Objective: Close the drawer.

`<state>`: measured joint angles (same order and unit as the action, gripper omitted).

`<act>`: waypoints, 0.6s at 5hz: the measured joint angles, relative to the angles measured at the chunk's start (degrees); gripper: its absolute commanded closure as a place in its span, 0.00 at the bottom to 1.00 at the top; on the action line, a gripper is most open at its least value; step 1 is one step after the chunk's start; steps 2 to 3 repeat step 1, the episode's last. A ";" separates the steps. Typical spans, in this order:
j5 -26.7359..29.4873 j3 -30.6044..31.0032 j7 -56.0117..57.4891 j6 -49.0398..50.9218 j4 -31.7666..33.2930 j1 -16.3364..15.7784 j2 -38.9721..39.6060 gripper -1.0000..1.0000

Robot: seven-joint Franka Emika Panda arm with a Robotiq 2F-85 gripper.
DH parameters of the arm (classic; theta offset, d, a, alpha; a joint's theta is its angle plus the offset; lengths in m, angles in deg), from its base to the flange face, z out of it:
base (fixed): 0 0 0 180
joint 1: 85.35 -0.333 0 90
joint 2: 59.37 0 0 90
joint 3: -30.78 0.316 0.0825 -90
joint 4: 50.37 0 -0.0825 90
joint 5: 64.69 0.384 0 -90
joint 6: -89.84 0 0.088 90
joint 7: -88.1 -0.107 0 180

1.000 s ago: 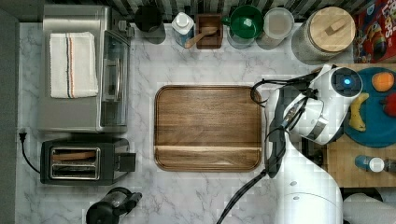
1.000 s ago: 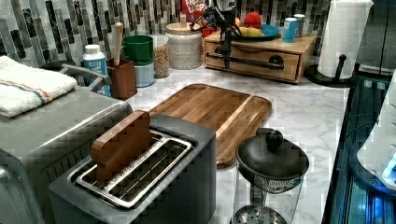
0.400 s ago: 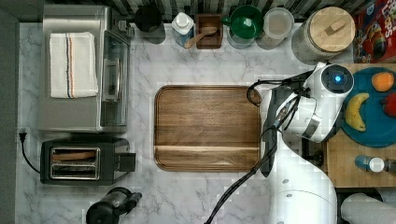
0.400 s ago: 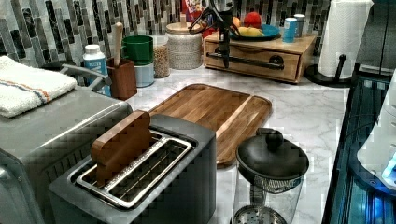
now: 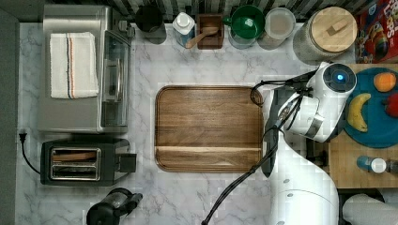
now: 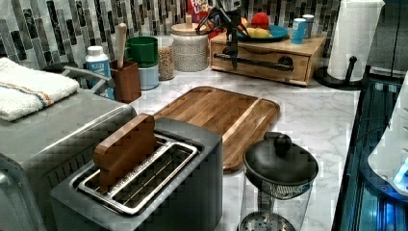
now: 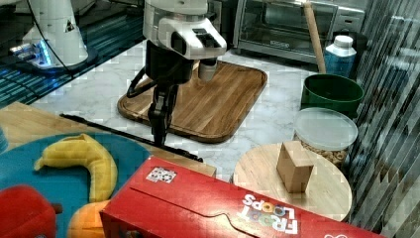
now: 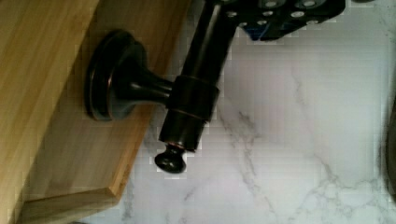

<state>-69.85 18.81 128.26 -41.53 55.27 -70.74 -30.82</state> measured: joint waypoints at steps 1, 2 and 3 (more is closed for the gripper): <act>0.19 -0.26 0.00 -0.03 0.00 -0.21 0.00 1.00; 0.19 -0.26 0.00 -0.03 0.00 -0.21 0.00 1.00; 0.19 -0.26 0.00 -0.03 0.00 -0.21 0.00 1.00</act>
